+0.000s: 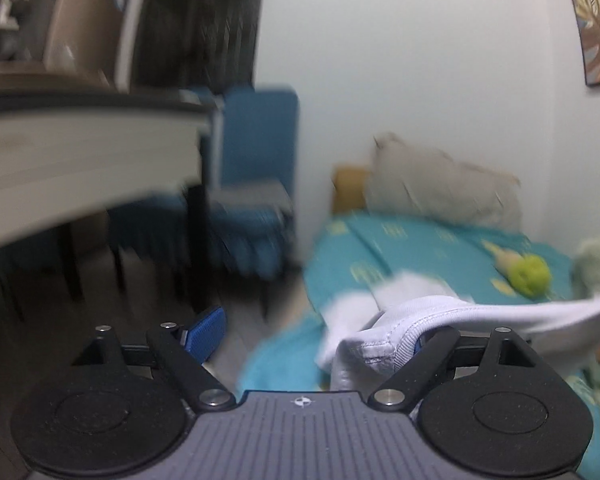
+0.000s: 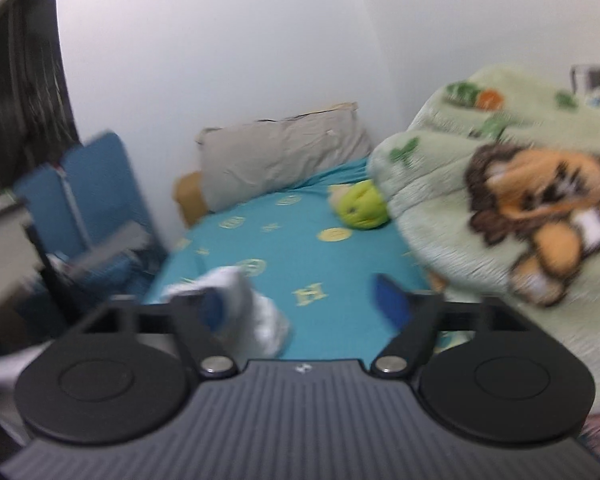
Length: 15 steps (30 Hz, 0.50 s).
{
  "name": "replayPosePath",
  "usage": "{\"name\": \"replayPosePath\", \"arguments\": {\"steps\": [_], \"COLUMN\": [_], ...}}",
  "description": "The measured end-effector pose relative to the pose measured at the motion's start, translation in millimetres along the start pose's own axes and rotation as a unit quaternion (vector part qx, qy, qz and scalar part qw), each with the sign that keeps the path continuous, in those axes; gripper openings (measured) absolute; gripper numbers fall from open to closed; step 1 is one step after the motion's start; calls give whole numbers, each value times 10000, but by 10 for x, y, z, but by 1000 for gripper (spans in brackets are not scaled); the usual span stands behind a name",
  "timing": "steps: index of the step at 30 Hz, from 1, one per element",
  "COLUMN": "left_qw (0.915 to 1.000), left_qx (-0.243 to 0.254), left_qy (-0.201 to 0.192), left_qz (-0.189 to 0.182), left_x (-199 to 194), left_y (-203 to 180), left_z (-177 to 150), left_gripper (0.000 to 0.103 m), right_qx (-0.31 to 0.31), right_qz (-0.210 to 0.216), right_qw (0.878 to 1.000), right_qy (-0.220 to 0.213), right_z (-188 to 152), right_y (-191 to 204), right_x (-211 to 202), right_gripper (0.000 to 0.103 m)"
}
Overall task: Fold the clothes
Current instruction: 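Lift the T-shirt high with both grippers to unfold it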
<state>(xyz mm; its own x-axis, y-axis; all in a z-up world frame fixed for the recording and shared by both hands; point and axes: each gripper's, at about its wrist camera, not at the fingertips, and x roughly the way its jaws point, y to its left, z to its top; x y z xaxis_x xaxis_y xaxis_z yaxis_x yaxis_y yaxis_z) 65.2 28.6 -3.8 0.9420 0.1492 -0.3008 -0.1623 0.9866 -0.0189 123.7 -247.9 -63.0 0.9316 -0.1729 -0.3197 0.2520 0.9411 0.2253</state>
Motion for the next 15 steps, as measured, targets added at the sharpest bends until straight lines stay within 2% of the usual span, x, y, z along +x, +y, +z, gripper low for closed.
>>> {"name": "replayPosePath", "arguments": {"steps": [2, 6, 9, 13, 15], "left_qw": [9999, 9991, 9980, 9953, 9940], "left_qx": [-133, -357, -450, -610, -628], "left_qy": [-99, -226, -417, -703, -842], "left_qz": [17, -30, -115, -281, -303], "left_x": [-21, -50, -104, -230, -275], "left_y": [35, 75, 115, 180, 173], "left_z": [44, 115, 123, 142, 163], "left_gripper": [87, 87, 87, 87, 87], "right_qx": [-321, -334, -159, -133, -74], "right_qz": [-96, -7, 42, 39, 50], "right_qw": [9991, 9959, 9988, 9991, 9986], "right_qy": [265, 839, 459, -389, -517], "right_z": [-57, -172, -138, -11, 50], "right_y": [39, 18, 23, 58, 66], "right_x": [85, 212, 95, -142, -170], "right_gripper": [90, 90, 90, 90, 90]}}
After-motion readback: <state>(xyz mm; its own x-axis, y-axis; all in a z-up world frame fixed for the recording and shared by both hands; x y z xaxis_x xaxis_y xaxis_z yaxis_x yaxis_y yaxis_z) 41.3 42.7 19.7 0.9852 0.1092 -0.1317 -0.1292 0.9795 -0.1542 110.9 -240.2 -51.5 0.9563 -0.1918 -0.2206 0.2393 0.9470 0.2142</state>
